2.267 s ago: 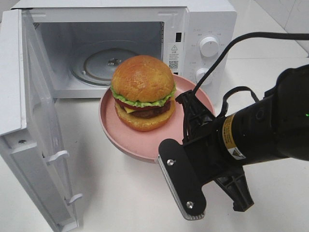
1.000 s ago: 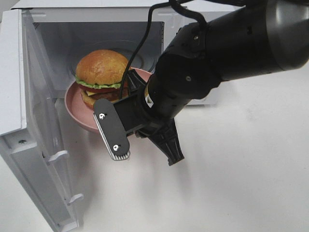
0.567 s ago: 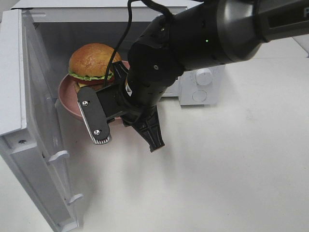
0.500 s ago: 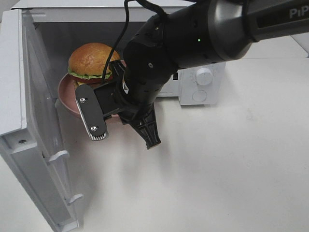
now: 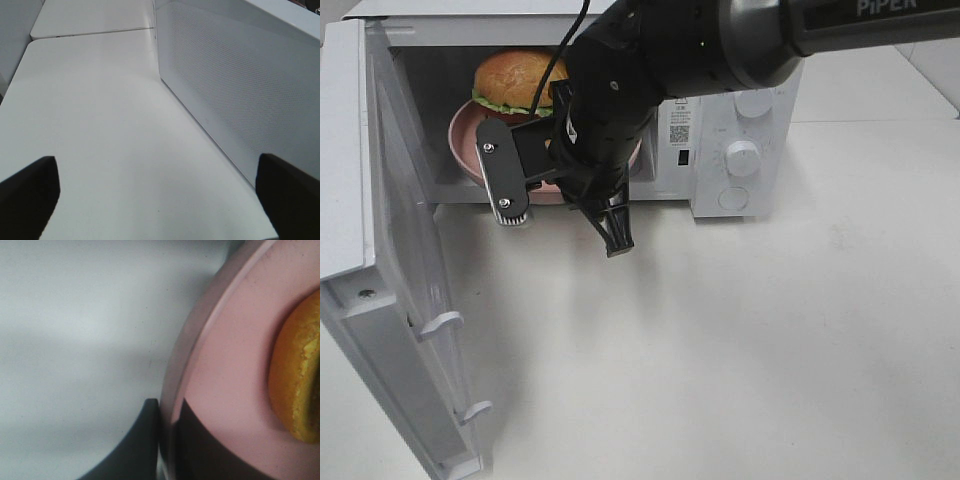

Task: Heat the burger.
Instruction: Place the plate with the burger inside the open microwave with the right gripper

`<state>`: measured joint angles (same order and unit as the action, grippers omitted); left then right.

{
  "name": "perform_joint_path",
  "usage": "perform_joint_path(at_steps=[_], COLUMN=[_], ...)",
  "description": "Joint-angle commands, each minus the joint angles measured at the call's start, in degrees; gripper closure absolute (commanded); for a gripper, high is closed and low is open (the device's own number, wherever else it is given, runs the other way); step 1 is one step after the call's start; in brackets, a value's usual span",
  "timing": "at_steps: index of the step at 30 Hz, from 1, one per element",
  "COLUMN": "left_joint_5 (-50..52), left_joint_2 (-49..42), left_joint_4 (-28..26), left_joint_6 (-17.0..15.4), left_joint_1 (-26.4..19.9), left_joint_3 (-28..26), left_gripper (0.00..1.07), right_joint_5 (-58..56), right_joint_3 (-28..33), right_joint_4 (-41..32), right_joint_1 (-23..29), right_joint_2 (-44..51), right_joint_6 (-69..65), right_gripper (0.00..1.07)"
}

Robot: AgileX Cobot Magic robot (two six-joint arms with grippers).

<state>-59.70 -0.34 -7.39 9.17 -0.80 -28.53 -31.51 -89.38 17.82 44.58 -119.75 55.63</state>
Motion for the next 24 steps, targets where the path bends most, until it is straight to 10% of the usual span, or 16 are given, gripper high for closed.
perform_joint_path(at_steps=[1,24], left_joint_5=[0.23,0.23], left_joint_2=[-1.49,-1.49], left_joint_4=[-0.23,-0.23], left_joint_6=[-0.4,-0.4], left_joint_1=[0.23,0.23], left_joint_3=[0.17,0.17], left_gripper=[0.04,0.04], right_joint_5=[1.26,-2.69], right_joint_3=[-2.92,-23.15], right_joint_4=[1.15,-1.09], right_joint_1=[-0.97,-3.95], right_joint_2=[-0.63,-13.87], right_joint_6=[-0.4,-0.4], right_gripper=[1.07,1.07])
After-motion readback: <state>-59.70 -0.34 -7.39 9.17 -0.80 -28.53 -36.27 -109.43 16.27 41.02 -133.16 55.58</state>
